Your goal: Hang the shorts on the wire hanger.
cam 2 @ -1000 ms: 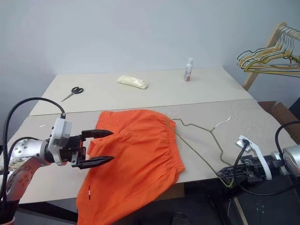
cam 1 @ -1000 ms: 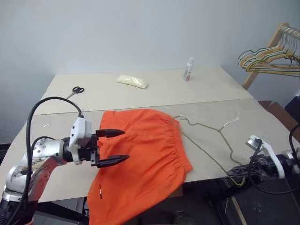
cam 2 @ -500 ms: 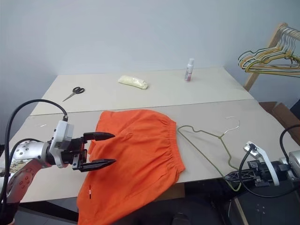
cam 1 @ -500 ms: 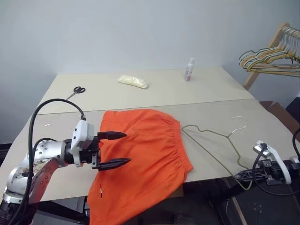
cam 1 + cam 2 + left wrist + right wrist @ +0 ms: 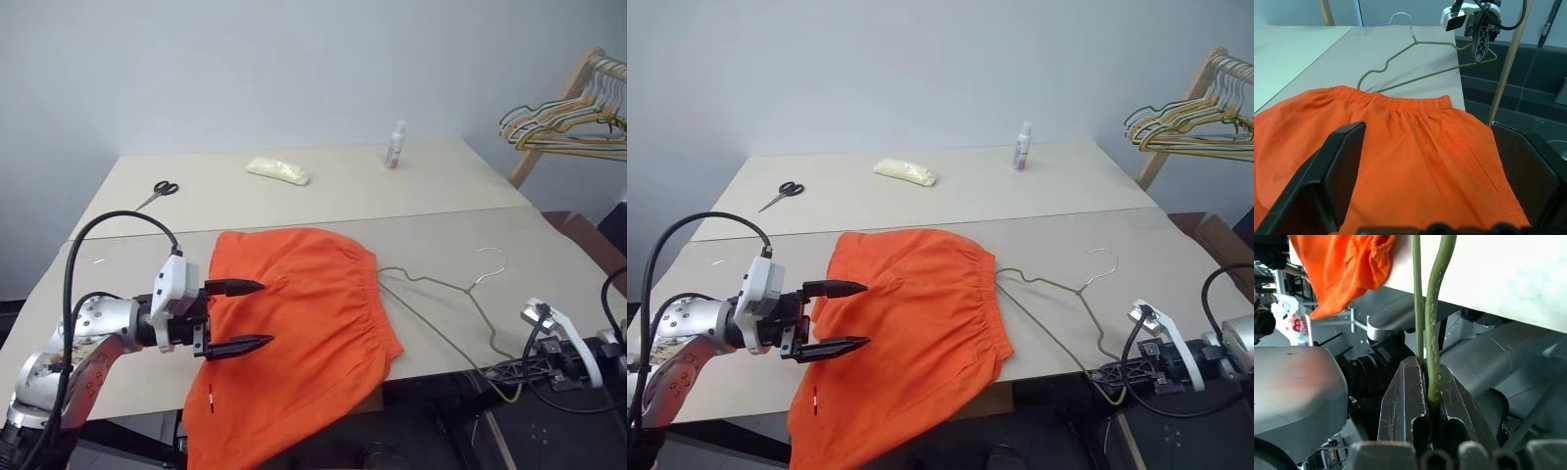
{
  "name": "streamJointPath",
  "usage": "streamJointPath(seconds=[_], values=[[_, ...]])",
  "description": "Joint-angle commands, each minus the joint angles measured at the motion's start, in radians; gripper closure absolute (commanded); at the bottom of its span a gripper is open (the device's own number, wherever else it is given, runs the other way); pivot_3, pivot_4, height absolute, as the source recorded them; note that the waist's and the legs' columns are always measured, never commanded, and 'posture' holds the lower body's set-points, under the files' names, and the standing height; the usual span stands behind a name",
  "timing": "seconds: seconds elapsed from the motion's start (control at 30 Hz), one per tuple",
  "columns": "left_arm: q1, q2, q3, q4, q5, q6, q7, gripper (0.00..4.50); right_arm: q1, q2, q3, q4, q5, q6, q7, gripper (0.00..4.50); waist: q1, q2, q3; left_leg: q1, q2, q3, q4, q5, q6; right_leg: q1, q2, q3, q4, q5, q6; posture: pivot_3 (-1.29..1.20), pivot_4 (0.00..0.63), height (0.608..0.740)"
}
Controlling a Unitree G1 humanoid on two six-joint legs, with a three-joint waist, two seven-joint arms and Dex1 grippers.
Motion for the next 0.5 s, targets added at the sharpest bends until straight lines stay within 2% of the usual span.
streamJointPath(seconds=[0.03,0.13,0.5], values=[[-0.002,0.001,0.001,-0.021,0.012,-0.027,0.004,0.06,-0.006,-0.015,-0.007,-0.044,0.051,-0.001,0.058,4.5,0.0,0.0,0.0,0.0,0.0,0.0,0.0,0.0,0.0,0.0,0.0,0.0,0.0,0.0,0.0,0.17,0.0,0.74],[0.002,-0.004,-0.004,-0.024,0.016,-0.031,0.007,0.06,-0.024,-0.009,0.007,-0.064,0.071,0.013,0.058,4.5,0.0,0.0,0.0,0.0,0.0,0.0,0.0,0.0,0.0,0.0,0.0,0.0,0.0,0.0,0.0,0.18,0.0,0.74],[0.01,-0.016,-0.029,-0.05,0.033,-0.035,0.036,0.06,-0.224,0.176,0.103,0.127,-0.038,0.059,0.058,4.5,0.011,0.0,0.0,0.001,0.0,0.0,0.001,0.0,-0.001,0.001,0.001,0.0,0.0,0.001,0.0,0.21,0.0,0.74]])
